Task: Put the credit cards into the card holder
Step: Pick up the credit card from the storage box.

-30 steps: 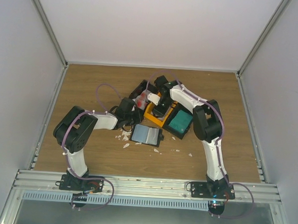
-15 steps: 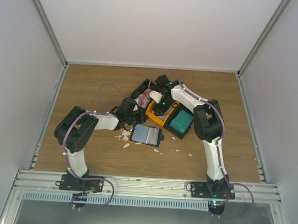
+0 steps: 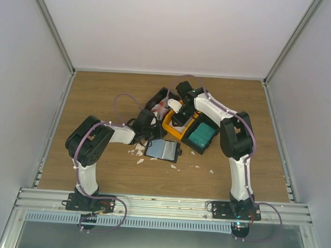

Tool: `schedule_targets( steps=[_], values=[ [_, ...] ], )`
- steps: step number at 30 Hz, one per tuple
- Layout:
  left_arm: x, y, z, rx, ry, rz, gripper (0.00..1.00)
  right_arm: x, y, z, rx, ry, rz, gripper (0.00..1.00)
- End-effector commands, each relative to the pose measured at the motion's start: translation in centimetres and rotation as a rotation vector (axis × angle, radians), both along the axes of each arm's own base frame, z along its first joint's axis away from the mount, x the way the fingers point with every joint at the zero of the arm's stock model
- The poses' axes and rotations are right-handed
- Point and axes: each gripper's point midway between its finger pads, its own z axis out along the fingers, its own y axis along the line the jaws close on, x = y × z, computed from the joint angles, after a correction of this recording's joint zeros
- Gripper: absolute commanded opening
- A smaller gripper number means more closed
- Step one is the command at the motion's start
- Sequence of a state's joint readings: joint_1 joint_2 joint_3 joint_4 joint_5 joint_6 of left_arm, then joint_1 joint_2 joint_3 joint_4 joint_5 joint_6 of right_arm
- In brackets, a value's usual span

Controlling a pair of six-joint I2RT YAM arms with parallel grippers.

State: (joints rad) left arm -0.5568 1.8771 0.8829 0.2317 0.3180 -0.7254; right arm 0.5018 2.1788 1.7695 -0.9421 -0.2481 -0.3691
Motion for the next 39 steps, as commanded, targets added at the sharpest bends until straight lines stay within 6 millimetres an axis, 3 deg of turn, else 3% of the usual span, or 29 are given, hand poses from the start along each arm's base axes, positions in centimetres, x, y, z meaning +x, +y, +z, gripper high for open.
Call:
schedule_targets(
  steps=[1, 9, 21, 32, 39],
  values=[
    [2.0, -1.6, 2.8, -0.064, -0.101, -0.005, 0.14, -2.8, 1.2, 2.7, 0.084, 0.043, 0.031, 0.35],
    [2.1, -1.8, 2.9, -0.065, -0.103, -0.005, 0.14, -4.6, 1.4, 2.4, 0.101, 0.067, 0.058, 0.34],
    [1.6, -0.7, 3.8, -0.041, -0.131, 0.015, 0.14, -5.2, 2.1, 1.9, 0.112, 0.074, 0.088, 0.35],
    [1.0, 1.2, 4.2, -0.002, -0.15, 0.063, 0.14, -1.6, 1.4, 3.1, 0.026, -0.117, -0.023, 0.54],
    [0.9, 3.0, 3.8, 0.023, -0.14, 0.115, 0.14, -1.4, 1.3, 1.3, -0.02, -0.113, -0.061, 0.65]
  ],
)
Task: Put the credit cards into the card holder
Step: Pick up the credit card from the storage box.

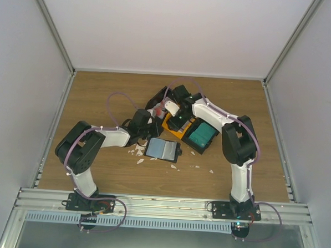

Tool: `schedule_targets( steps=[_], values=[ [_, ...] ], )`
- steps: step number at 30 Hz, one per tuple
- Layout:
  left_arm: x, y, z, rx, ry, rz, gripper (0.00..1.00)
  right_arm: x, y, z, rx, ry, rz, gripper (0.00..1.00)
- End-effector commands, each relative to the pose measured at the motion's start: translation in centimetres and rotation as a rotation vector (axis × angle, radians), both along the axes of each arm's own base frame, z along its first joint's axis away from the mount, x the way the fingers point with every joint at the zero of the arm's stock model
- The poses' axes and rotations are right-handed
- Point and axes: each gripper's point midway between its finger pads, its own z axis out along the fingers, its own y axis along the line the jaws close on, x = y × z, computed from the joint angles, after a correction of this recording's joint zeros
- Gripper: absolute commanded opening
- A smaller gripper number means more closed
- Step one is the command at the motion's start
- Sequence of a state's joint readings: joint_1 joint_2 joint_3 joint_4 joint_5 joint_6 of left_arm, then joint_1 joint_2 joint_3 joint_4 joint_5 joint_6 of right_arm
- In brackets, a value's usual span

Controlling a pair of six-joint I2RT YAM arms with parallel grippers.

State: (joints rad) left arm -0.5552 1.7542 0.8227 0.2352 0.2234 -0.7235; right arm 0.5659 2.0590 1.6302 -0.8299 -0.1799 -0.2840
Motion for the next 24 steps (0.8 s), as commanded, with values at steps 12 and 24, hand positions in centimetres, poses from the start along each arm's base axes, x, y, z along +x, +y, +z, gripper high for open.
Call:
schedule_targets(
  steps=[12, 24],
  values=[
    [0.8, 2.1, 0.1, 0.012, -0.025, 0.058, 0.14, -2.3, 1.1, -3.0, -0.005, 0.113, 0.017, 0.71],
    [0.9, 2.5, 0.1, 0.016, -0.025, 0.066, 0.14, -3.0, 1.5, -1.2, 0.036, 0.129, 0.003, 0.53]
  ],
)
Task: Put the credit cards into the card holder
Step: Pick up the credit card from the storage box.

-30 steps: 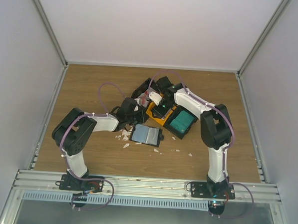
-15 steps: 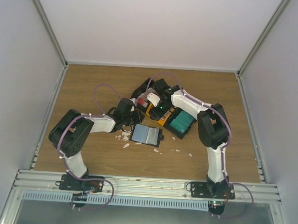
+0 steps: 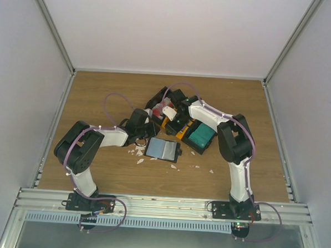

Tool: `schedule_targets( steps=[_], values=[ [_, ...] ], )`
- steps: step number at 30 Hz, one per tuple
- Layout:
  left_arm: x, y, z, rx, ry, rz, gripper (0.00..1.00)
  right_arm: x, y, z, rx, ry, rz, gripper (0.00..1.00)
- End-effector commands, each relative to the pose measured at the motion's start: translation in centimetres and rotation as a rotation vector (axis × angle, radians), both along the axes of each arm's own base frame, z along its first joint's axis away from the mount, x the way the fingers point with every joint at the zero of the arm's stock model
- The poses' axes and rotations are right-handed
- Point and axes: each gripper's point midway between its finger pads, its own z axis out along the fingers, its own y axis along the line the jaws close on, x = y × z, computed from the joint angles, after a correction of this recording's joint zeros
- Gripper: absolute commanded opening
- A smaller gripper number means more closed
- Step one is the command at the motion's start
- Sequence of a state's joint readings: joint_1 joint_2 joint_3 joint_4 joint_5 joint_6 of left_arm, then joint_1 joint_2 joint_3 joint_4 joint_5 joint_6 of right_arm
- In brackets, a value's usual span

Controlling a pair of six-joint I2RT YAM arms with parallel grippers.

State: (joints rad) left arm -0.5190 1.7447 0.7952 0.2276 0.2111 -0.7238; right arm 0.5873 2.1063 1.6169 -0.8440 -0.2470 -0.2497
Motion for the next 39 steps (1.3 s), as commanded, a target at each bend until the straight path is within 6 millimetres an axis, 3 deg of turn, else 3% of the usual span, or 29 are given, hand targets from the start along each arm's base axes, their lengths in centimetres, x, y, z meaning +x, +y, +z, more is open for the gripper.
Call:
schedule_targets(
  steps=[1, 9, 14, 20, 39],
  values=[
    [0.6, 0.6, 0.9, -0.003, -0.042, 0.019, 0.14, -0.9, 0.3, 1.3, 0.017, 0.018, -0.009, 0.53],
    [0.7, 0.6, 0.7, -0.002, -0.039, 0.021, 0.14, -0.8, 0.1, 2.7, 0.025, -0.006, -0.02, 0.53],
    [0.6, 0.6, 0.9, -0.012, -0.035, 0.02, 0.14, -1.3, -0.1, 3.1, 0.026, -0.002, -0.018, 0.46],
    [0.6, 0.5, 0.8, -0.014, -0.032, 0.017, 0.14, -1.2, -0.4, 2.5, 0.003, 0.001, -0.026, 0.4],
    [0.5, 0.6, 0.5, -0.007, -0.025, 0.021, 0.14, -1.0, -0.9, 3.6, -0.008, -0.034, -0.027, 0.27]
  ],
)
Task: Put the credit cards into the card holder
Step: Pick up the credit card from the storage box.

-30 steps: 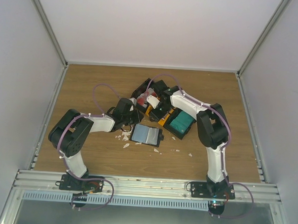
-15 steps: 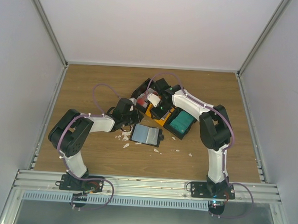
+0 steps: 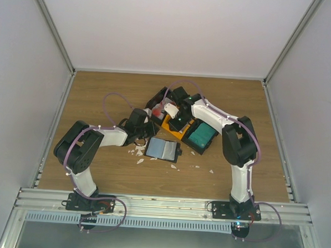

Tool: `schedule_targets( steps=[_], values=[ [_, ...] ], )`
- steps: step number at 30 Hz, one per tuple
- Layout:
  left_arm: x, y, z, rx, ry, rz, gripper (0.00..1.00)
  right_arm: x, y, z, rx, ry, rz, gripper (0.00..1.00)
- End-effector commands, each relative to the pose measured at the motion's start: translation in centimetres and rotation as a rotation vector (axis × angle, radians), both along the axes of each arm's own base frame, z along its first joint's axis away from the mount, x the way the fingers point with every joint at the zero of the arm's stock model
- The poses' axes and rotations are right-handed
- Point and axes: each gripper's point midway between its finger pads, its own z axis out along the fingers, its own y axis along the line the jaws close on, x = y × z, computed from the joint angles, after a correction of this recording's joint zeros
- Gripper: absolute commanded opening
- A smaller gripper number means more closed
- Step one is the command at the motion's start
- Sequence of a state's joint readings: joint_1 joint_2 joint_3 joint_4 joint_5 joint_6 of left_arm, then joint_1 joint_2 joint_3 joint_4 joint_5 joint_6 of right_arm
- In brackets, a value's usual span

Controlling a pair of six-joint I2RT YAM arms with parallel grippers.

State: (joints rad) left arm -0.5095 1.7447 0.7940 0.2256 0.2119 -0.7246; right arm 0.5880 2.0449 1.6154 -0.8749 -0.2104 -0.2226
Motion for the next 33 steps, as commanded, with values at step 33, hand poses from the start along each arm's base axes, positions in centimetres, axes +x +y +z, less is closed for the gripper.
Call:
schedule_targets(
  steps=[33],
  values=[
    [-0.3, 0.5, 3.4, -0.04, -0.082, 0.009, 0.2, 0.5, -0.2, 12.3, 0.176, -0.261, -0.108, 0.01]
  ],
)
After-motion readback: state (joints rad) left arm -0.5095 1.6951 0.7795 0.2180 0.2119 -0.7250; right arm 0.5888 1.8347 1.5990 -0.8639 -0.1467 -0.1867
